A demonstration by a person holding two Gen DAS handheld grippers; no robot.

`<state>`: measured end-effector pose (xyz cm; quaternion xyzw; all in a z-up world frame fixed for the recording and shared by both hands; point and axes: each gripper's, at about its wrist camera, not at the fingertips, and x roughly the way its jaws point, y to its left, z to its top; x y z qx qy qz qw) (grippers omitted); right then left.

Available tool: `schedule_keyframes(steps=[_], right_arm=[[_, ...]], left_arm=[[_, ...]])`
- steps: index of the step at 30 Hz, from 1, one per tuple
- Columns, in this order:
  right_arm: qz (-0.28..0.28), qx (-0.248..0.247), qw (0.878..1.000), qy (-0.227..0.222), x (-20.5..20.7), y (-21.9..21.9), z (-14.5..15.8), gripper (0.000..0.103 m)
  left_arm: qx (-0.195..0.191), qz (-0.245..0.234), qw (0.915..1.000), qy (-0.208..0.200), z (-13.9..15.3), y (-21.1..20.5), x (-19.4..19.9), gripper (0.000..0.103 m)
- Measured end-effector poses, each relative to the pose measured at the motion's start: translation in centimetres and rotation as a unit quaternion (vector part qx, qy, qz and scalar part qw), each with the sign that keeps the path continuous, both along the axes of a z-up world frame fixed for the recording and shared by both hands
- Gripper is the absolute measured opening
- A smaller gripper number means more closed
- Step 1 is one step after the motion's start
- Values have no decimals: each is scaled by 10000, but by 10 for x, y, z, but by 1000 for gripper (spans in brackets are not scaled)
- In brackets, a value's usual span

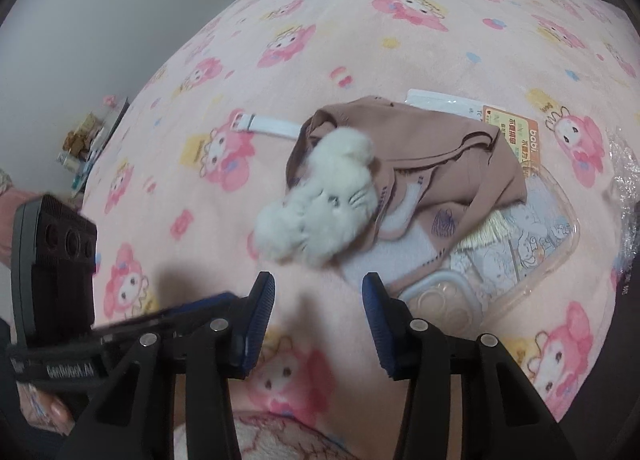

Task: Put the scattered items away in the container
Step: 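Close both grippers around the white plush toy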

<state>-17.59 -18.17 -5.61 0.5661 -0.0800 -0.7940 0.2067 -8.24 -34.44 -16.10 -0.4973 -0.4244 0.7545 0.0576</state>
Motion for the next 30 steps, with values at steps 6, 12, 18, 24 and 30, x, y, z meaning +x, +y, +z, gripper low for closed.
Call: schedule_keyframes(steps=[6,12,18,24,30], right_arm=[[-79,361,9982,462,2,3,13,43],[-287,21,9994,200,-29,8,-5,44],[-572,-288,9973,368,-47,13,-3,47],[-403,-171,9989,164,-58,2,-22,48],[-314,-352,9988,122,-48,6,-12,33]], left_arm=[[-209,-77,9997,-120,-9,1,-5,62],[-77,327,9993,-135,-23,-12,-11,62],[163,544,9983,91,-23,-30,-26,62],[227,364,9991,49,-33,-22,-45,61],[273,147,9994,159,-20,-12,-40,54]])
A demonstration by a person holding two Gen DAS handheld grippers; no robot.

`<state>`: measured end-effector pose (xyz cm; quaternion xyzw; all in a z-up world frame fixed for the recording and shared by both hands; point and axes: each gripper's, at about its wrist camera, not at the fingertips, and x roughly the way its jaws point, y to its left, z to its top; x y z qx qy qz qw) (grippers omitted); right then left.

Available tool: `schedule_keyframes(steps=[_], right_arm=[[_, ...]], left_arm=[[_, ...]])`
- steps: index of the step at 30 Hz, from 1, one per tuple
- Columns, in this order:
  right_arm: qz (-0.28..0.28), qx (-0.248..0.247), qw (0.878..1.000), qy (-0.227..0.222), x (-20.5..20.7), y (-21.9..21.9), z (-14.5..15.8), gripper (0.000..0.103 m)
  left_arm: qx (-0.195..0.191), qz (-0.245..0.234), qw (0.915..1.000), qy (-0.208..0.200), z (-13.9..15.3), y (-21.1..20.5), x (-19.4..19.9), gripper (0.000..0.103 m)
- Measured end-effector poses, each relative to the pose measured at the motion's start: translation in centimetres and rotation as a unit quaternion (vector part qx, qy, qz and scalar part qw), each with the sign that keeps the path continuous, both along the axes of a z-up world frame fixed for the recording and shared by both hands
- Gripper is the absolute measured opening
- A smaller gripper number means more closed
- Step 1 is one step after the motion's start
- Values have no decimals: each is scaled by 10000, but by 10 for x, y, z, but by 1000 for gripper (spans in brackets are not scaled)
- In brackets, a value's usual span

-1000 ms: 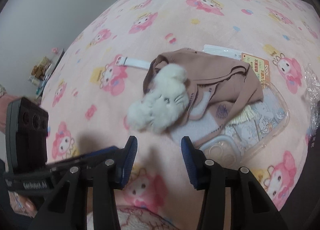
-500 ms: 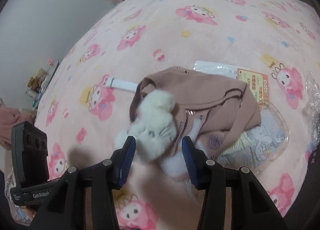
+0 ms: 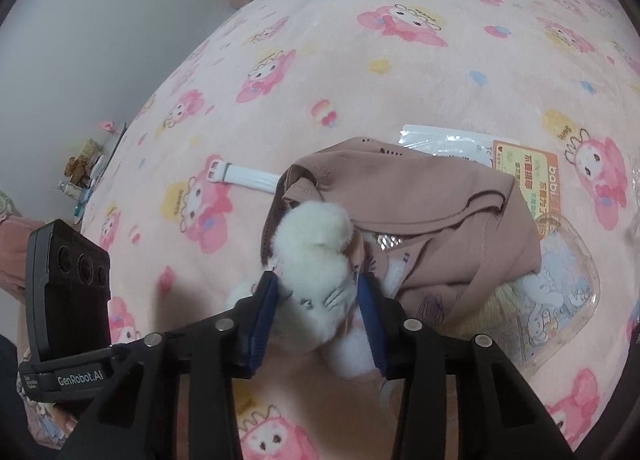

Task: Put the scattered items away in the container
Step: 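Close both grippers around the white plush toy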

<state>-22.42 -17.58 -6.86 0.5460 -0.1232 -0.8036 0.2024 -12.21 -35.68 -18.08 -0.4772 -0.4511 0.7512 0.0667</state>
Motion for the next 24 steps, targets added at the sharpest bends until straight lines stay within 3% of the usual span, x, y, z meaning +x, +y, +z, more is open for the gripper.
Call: schedule_keyframes(steps=[8,14,18,24], right_arm=[[-108,-62,9999,11,29,10,17,32],[-242,-312,9991,-118,54,29,17,32],[-433,-439,9978,-226,42,40,6,32],[-331,-405,9986,21,3,26,8,32]], left_arm=[[-52,-220,9997,81,23,17,17,52],[-299,10,9995,-72,18,8,23,56],[-262,198,9994,-87,9,-2,13,60],[-209,193,9995,-159,-10,-5,-10,60]])
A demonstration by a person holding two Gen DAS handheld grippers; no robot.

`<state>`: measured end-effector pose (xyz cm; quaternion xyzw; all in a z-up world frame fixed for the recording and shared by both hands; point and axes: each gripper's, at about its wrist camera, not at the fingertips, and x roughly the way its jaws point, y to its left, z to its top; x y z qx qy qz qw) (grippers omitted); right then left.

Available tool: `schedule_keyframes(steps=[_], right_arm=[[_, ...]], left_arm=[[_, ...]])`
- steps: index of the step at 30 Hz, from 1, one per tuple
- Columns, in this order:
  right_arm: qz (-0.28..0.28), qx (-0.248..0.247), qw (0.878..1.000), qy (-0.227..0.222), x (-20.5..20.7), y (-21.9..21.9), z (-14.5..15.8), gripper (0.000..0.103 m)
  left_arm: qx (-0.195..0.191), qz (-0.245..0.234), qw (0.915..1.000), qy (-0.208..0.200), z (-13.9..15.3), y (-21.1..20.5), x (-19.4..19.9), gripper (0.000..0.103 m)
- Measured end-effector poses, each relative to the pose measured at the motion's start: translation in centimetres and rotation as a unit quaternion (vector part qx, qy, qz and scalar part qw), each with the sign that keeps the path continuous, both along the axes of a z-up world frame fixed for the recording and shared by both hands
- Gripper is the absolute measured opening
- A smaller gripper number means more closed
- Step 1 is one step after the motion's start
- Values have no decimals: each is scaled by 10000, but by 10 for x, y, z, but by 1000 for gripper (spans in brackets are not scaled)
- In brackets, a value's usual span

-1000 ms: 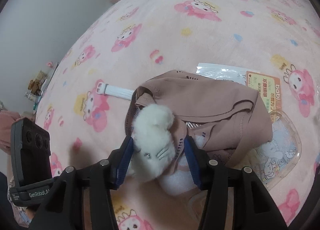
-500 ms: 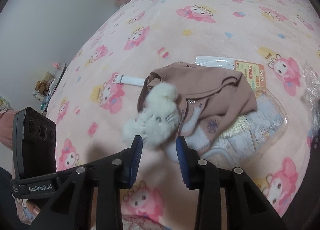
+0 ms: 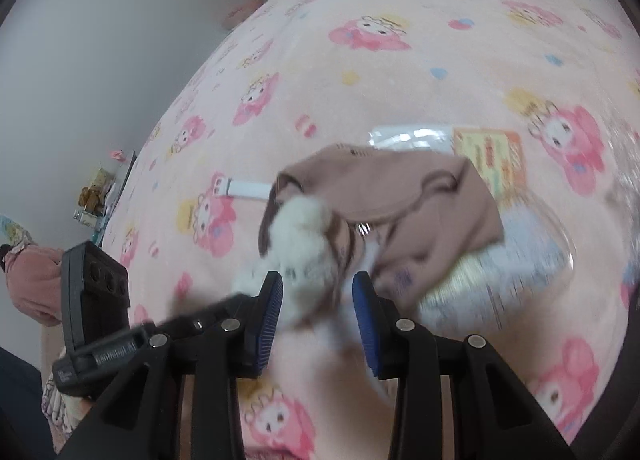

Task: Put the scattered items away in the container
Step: 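Close both grippers around the white plush toy, then lift the plush toy off the beige bag with both grippers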

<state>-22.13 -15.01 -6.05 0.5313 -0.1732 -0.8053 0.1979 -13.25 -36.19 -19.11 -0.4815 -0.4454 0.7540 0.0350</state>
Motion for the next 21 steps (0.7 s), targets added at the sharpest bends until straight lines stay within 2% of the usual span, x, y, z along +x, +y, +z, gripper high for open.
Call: schedule_keyframes(steps=[4,8,10,12,16,21], right_arm=[[136,97,9998,-99,-23,-13,-14,33],[380,-159,9990,-199,-28,-24,-21,33],[507,-272,9978,-318,-23,-30,-22,32],[485,-86,9986,-208,-17,-34,-17,32],[495,-250,9982,-223,-2,-34,-3,32],[497,-154,9986,-134,26,-38,14,32]], left_arm=[[96,18,9999,84,-3,-3,-1,60],[163,-53,9997,181,1,-2,0,57],[92,-116,9998,165,6,1,4,53],[69,-141,9997,185,9,4,8,53],[260,-173,9990,310,20,4,28,53],[331,-224,9986,340,29,6,52,53]])
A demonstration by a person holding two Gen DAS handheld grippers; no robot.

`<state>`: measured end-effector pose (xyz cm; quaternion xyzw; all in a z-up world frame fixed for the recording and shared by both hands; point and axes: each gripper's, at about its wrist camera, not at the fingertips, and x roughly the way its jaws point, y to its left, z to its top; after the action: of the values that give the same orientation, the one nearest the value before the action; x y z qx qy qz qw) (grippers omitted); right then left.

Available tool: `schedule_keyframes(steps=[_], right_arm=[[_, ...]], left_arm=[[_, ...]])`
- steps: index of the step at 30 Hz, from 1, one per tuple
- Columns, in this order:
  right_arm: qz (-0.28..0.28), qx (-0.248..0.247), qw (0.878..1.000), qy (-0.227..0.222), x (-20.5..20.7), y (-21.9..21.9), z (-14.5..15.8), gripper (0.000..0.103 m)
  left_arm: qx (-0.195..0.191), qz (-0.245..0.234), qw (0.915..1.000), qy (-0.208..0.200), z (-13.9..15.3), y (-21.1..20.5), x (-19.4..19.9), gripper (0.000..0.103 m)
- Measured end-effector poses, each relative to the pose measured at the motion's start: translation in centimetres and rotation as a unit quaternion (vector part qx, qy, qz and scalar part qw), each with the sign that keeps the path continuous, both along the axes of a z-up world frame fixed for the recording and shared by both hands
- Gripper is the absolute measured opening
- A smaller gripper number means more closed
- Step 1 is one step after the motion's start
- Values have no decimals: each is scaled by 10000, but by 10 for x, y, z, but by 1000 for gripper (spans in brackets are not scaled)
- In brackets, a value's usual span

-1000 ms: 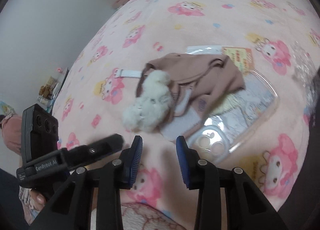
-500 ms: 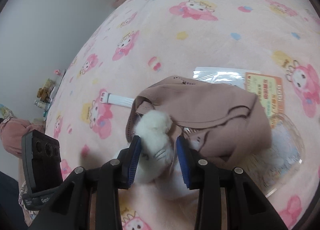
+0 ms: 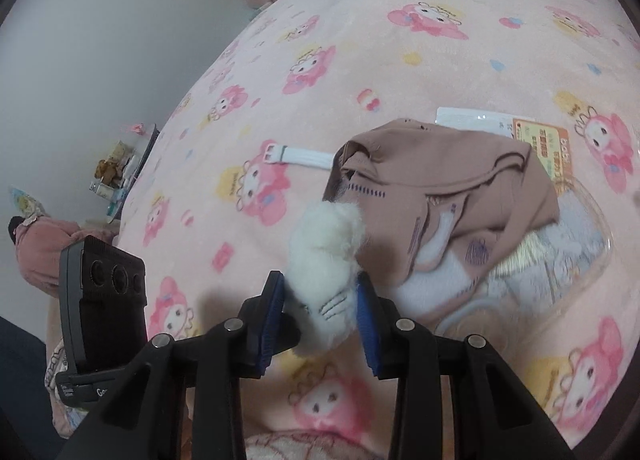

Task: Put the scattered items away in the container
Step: 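Lift the plush toy off the beige bag with both grippers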

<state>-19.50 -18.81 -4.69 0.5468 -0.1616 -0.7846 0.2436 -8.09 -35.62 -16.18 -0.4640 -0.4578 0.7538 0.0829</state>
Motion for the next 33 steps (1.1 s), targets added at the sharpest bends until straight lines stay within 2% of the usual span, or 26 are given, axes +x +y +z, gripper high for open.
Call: schedule_keyframes(steps=[3,7,10,15,18,22,24,26,28,33], right_arm=[[2,68,10000,-27,13,-2,3,32],[72,323,9992,-240,25,-4,-5,32],[25,565,9978,-358,33,5,-18,32],[-310,2,9989,-339,19,27,-19,32],[-268,10,9991,-341,6,23,-22,32],[174,-50,9987,-467,-2,4,-32,32],[310,109,9983,-476,3,-2,-35,29],[271,56,9979,-585,7,1,-39,29],[268,-160,9967,-756,12,6,-41,29],[183,-184,9960,-861,22,20,-36,29]], left_arm=[[-38,-26,10000,-69,1,2,11,53],[-354,137,9981,-483,-11,-2,20,53],[-257,160,9983,-498,-17,-8,27,53],[-230,-91,9987,-438,-19,-3,29,53],[-179,-84,9988,-453,-23,-1,22,50],[-91,-1,9993,-355,-23,-6,13,45],[-227,63,9993,-284,-16,-12,7,44],[-358,149,9990,-218,-10,-19,1,44],[-324,194,9991,-188,-9,-24,0,44],[-171,163,9993,-292,-12,-24,14,46]])
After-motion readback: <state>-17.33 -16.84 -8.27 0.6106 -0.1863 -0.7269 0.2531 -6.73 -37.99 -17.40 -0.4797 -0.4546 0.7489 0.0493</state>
